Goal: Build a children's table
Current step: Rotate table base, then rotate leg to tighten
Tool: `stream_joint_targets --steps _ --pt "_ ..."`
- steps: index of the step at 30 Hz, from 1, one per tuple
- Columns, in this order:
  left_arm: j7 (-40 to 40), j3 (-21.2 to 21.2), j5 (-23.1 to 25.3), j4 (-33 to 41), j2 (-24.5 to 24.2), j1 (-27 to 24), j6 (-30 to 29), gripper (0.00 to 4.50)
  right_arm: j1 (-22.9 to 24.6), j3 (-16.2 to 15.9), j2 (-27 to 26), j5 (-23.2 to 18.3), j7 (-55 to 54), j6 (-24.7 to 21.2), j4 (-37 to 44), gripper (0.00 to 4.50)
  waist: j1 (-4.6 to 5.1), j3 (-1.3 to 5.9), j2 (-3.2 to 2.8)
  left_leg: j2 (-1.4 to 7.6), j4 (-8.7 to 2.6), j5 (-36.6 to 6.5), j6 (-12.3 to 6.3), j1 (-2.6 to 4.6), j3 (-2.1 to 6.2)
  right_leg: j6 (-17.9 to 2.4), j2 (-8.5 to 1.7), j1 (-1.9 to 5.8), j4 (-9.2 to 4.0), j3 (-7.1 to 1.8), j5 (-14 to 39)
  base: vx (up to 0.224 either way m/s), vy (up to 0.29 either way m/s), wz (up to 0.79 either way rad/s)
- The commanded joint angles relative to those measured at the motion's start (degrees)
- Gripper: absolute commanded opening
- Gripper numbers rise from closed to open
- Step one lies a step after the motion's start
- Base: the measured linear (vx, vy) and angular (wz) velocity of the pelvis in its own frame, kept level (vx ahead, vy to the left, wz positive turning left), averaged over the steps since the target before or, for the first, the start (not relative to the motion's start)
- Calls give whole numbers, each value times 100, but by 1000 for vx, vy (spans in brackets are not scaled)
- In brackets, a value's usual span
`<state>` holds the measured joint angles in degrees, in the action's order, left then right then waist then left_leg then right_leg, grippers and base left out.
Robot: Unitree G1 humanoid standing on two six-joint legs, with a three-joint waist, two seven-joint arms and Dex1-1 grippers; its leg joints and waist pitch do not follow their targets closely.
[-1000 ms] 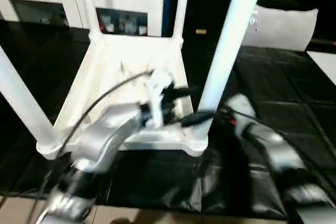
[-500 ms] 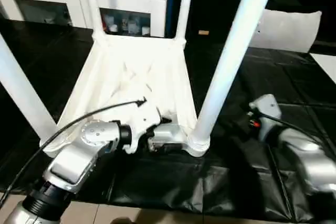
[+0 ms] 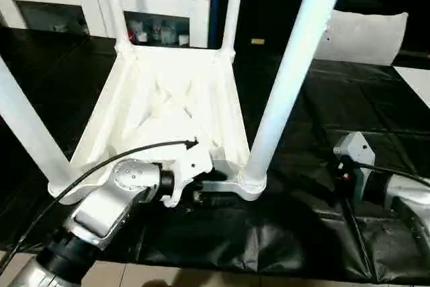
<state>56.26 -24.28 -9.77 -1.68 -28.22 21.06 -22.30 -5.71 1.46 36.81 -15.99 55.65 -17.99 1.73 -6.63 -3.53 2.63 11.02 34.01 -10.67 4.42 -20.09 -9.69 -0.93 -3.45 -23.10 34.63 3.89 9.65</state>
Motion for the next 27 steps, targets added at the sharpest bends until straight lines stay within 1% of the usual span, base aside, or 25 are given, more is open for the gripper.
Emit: stream_joint_targets --steps 1,2,3,4,5,8,9,10,11,13,15,18,20,21,23,24,25,27 --pt "39 -35 129 -129 -13 73 36 225 30 -11 109 -95 138 36 95 450 -26 294 -6 169 -428 -1896 -147 48 98 -198 -455 177 -681 -202 3493 0 0 0" --pt "83 -19 100 -220 -20 153 42 210 41 15 195 -219 309 -63 150 450 -27 313 -32 174 -433 -1897 -156 50 100 -252 -455 190 -675 -201 3354 0 0 0" --pt "140 -22 66 -268 -38 205 36 199 54 19 259 -298 426 -140 198 450 -32 321 -24 187 -449 -1844 -168 28 110 -313 -453 222 -641 -205 3161 0 0 0" --pt "178 -31 64 -298 -42 235 31 193 49 15 281 -312 474 -152 196 450 -45 323 -28 192 -449 -1822 -180 36 108 -331 -452 219 -636 -213 3084 0 0 0" --pt "306 -77 121 -415 -55 340 70 189 20 -29 328 -323 613 -169 164 450 -42 325 -10 195 -449 -1776 -203 26 103 -401 -454 223 -608 -221 2948 0 0 0" --pt "336 -75 159 -526 -23 403 109 155 -10 -89 308 -316 667 -138 122 450 -60 340 -12 199 -440 -1612 -214 8 94 -506 -474 241 -580 -239 2733 0 0 0" --pt "340 -75 158 -530 -22 406 109 151 -12 -94 304 -315 667 -134 119 450 -66 346 -10 205 -439 -1550 -212 8 93 -559 -480 249 -560 -242 2632 0 0 0" --pt "378 -94 173 -530 -34 415 90 147 -23 -117 288 -306 660 -133 105 450 -72 349 -36 206 -439 -1518 -207 8 95 -590 -480 253 -549 -244 2565 0 0 0" --pt "402 -110 187 -516 -50 413 77 138 -30 -134 276 -302 656 -139 102 450 -72 353 -34 211 -438 -1471 -209 7 88 -649 -474 256 -537 -249 2419 0 0 0" --pt "439 -126 195 -489 -74 403 66 117 -35 -169 265 -316 660 -161 113 450 -83 356 -32 212 -436 -1431 -210 10 82 -708 -473 264 -521 -251 2306 0 0 0" --pt "483 -123 194 -482 -89 403 83 110 -52 -212 252 -324 662 -190 118 450 -102 363 -35 216 -434 -1370 -210 10 78 -765 -469 273 -501 -254 2160 0 0 0" --pt "498 -123 225 -495 -98 412 117 82 -77 -235 228 -306 663 -199 106 450 -120 364 -35 219 -436 -1345 -195 14 75 -793 -472 281 -492 -257 2100 0 0 0" --pt "516 -93 252 -415 -151 392 106 71 -211 -323 105 -242 582 -162 54 450 -115 362 -37 218 -442 -1368 -179 10 79 -804 -471 285 -485 -251 2109 0 0 0" --pt "523 -84 253 -391 -165 384 93 68 -241 -352 79 -231 559 -160 46 450 -108 356 -16 216 -440 -1392 -174 15 75 -788 -476 279 -493 -252 2176 0 0 0" --pt "525 -82 257 -370 -178 378 79 50 -265 -380 55 -217 538 -164 39 450 -116 357 -38 221 -441 -1400 -158 28 75 -781 -482 272 -499 -257 2228 0 0 0" --pt "526 -86 268 -350 -197 372 67 31 -303 -420 12 -190 509 -145 12 450 -128 358 -27 222 -439 -1391 -152 31 72 -780 -476 270 -498 -260 2204 0 0 0" --pt "529 -89 276 -340 -210 368 64 31 -326 -445 -15 -174 495 -133 -6 450 -135 360 -13 226 -442 -1376 -148 27 74 -784 -479 274 -487 -260 2182 0 0 0" --pt "558 -93 308 -305 -262 357 73 26 -410 -542 -122 -118 496 -41 -112 450 -145 361 -34 227 -448 -1374 -124 28 76 -804 -481 268 -475 -263 2141 0 0 0"
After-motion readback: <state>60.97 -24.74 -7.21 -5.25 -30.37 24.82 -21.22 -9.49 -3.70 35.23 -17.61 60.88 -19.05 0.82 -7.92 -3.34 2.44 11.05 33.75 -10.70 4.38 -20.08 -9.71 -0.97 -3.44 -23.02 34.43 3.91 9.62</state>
